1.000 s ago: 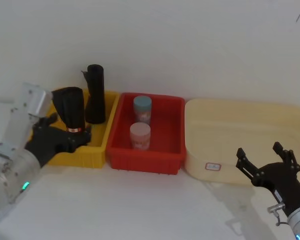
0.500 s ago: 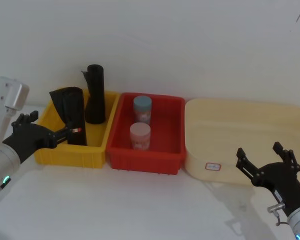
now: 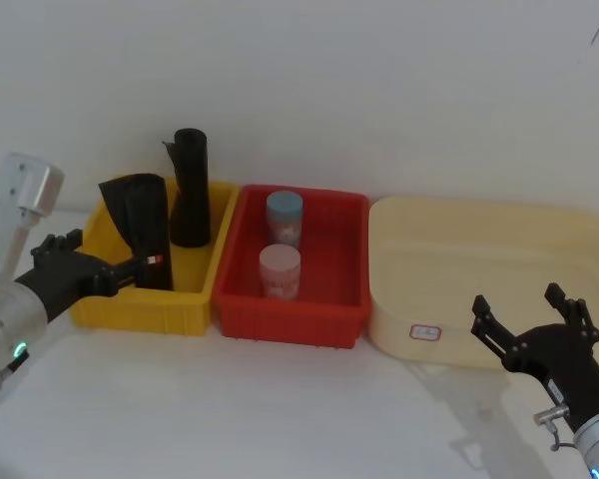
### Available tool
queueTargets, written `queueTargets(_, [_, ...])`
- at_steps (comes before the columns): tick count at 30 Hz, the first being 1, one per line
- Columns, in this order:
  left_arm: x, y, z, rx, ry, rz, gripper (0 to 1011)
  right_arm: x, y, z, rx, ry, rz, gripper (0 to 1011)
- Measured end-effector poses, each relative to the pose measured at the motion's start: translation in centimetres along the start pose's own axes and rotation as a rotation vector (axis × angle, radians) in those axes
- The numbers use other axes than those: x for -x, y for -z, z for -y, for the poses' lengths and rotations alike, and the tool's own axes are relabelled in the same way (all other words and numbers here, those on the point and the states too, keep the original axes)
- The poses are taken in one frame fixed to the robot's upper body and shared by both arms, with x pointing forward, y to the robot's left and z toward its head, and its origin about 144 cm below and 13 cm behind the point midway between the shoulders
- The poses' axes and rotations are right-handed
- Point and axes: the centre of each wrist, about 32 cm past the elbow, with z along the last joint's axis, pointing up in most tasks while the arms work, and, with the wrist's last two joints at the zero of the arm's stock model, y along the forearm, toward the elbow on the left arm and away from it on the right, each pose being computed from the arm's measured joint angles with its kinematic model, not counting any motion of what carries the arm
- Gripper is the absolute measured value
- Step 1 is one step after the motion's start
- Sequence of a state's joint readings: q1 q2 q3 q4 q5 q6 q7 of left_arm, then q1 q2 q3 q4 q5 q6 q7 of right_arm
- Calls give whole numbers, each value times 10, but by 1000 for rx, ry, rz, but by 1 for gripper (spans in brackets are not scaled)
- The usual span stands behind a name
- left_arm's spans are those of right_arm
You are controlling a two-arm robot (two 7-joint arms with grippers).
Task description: Pick up the garbage bag with the one hand and transfer it to the other hand.
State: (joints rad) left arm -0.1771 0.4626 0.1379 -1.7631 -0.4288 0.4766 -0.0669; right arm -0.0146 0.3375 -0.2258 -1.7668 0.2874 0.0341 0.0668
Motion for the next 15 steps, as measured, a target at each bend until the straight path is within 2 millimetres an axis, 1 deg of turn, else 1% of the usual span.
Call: queueTargets(15, [3, -19, 18, -74, 27, 8, 1001, 0, 0, 0, 0, 0, 0, 1002])
